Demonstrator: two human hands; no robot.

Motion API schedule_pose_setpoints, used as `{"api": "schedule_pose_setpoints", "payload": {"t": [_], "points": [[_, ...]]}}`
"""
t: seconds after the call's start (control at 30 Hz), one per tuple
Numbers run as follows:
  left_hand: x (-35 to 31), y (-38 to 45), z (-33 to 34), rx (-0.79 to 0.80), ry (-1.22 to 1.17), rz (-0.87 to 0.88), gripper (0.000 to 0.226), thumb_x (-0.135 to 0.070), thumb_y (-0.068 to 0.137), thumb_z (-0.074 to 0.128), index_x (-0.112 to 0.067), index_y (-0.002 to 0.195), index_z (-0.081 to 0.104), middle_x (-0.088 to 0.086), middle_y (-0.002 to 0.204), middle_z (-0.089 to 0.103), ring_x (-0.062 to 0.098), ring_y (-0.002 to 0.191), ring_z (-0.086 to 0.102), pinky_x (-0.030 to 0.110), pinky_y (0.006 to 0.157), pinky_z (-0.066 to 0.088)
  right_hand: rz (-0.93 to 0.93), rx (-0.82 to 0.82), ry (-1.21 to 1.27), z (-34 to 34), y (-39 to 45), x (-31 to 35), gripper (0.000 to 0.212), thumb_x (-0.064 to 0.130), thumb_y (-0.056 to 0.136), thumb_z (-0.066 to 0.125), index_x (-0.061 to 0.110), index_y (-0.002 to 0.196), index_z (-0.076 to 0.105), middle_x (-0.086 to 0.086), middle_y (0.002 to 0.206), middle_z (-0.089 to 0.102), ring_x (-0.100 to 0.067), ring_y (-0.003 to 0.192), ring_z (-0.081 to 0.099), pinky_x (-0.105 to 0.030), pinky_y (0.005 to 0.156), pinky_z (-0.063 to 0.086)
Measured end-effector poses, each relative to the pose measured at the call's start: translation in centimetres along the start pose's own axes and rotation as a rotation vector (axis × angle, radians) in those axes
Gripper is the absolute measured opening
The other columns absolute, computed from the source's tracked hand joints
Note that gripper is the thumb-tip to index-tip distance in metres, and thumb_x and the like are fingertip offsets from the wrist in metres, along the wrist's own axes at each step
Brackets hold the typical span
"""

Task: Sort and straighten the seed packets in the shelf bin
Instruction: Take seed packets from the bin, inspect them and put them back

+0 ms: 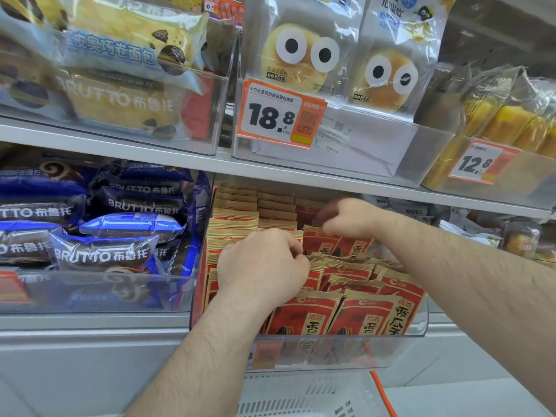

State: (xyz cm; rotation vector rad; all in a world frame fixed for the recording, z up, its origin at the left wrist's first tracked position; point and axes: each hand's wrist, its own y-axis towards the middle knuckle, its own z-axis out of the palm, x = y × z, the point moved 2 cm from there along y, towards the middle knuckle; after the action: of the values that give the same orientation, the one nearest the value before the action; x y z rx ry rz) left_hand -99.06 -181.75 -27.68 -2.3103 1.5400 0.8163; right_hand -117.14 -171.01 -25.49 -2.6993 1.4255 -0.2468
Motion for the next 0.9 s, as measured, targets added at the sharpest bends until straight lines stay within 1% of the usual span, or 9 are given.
{"api": "schedule_pose_setpoints", "payload": {"t": [0.07, 0.23, 0.33, 0.5, 0.63, 0.73, 0.8, 0.83, 0.9], "points": [[0.0, 0.1, 0.1, 0.000, -0.006, 0.004, 0.023, -0.048, 0.096, 0.053, -0.043, 0.111, 0.070, -0.019, 0.111, 0.068, 0.008, 0.092, 0.055, 0.037, 0.091, 0.050, -0.046, -0.041, -0.137, 0.4, -0.5, -0.2, 0.030, 0.015, 0.090, 0.059, 0.019, 0.117, 0.072, 0.002, 0.119, 0.068, -0.016, 0.103, 0.064, -0.031, 0.090, 0.055], [0.0, 0.1, 0.3, -0.001, 0.001, 0.018, 0.025, -0.047, 0.096, 0.052, -0.040, 0.111, 0.070, -0.017, 0.109, 0.068, 0.009, 0.091, 0.054, 0.038, 0.091, 0.051, -0.084, -0.236, -0.183, 0.1, -2.3, -0.4, 0.021, 0.023, 0.095, 0.060, 0.020, 0.108, 0.075, 0.000, 0.111, 0.073, -0.020, 0.104, 0.066, -0.040, 0.096, 0.053], [0.1, 0.0, 0.1, -0.009, -0.018, 0.020, 0.023, -0.046, 0.095, 0.053, -0.039, 0.110, 0.070, -0.016, 0.109, 0.068, 0.010, 0.093, 0.057, 0.038, 0.089, 0.053, -0.114, -0.350, -0.169, -0.5, -4.0, -0.3, 0.021, 0.023, 0.097, 0.056, 0.019, 0.109, 0.073, 0.001, 0.106, 0.071, -0.021, 0.101, 0.064, -0.038, 0.092, 0.053], [0.1, -0.4, -0.1, -0.053, -0.038, 0.046, 0.023, -0.042, 0.095, 0.055, -0.038, 0.112, 0.070, -0.016, 0.110, 0.067, 0.010, 0.093, 0.056, 0.031, 0.078, 0.051, -0.112, -0.606, -0.054, -1.5, -6.9, -0.3, 0.017, 0.024, 0.099, 0.052, 0.017, 0.099, 0.068, 0.006, 0.087, 0.062, -0.018, 0.086, 0.058, -0.033, 0.079, 0.049], [0.1, -0.7, -0.2, -0.109, -0.112, 0.060, 0.026, -0.039, 0.094, 0.057, -0.037, 0.117, 0.068, -0.012, 0.118, 0.067, 0.013, 0.098, 0.062, 0.033, 0.079, 0.055, -0.085, -0.788, 0.101, -2.3, -9.2, -0.5, 0.019, 0.019, 0.098, 0.052, 0.020, 0.079, 0.052, 0.005, 0.077, 0.054, -0.017, 0.077, 0.050, -0.031, 0.068, 0.037], [-0.1, -1.0, -0.3, -0.137, -0.157, 0.096, 0.028, -0.036, 0.094, 0.057, -0.035, 0.119, 0.068, -0.010, 0.120, 0.067, 0.016, 0.103, 0.060, 0.031, 0.079, 0.052, -0.059, -0.903, 0.246, -2.9, -10.6, -0.4, 0.017, 0.016, 0.098, 0.052, 0.016, 0.081, 0.053, 0.001, 0.079, 0.056, -0.017, 0.078, 0.050, -0.028, 0.068, 0.034], [-0.5, -1.4, -0.3, -0.143, -0.189, 0.145, 0.027, -0.035, 0.094, 0.058, -0.034, 0.119, 0.068, -0.009, 0.120, 0.068, 0.017, 0.096, 0.060, 0.030, 0.077, 0.049, -0.038, -0.957, 0.319, -3.1, -11.5, -0.3, 0.016, 0.016, 0.099, 0.052, 0.015, 0.083, 0.054, 0.000, 0.082, 0.058, -0.017, 0.079, 0.052, -0.029, 0.069, 0.037], [-0.7, -1.7, -0.2, -0.147, -0.209, 0.174, 0.028, -0.033, 0.094, 0.058, -0.033, 0.119, 0.069, -0.009, 0.122, 0.067, 0.018, 0.094, 0.061, 0.031, 0.079, 0.049, -0.030, -0.982, 0.357, -3.1, -11.9, -0.3, 0.016, 0.017, 0.099, 0.052, 0.016, 0.083, 0.053, 0.002, 0.080, 0.057, -0.016, 0.078, 0.051, -0.027, 0.068, 0.035], [-1.0, -2.1, 0.0, -0.184, -0.255, 0.240, 0.029, -0.030, 0.093, 0.060, -0.029, 0.121, 0.068, -0.009, 0.128, 0.063, 0.016, 0.111, 0.058, 0.031, 0.092, 0.045, -0.024, -1.041, 0.433, -3.2, -12.9, 0.1, 0.016, 0.017, 0.099, 0.053, 0.017, 0.083, 0.053, 0.006, 0.075, 0.054, -0.013, 0.073, 0.049, -0.023, 0.064, 0.032]]}}
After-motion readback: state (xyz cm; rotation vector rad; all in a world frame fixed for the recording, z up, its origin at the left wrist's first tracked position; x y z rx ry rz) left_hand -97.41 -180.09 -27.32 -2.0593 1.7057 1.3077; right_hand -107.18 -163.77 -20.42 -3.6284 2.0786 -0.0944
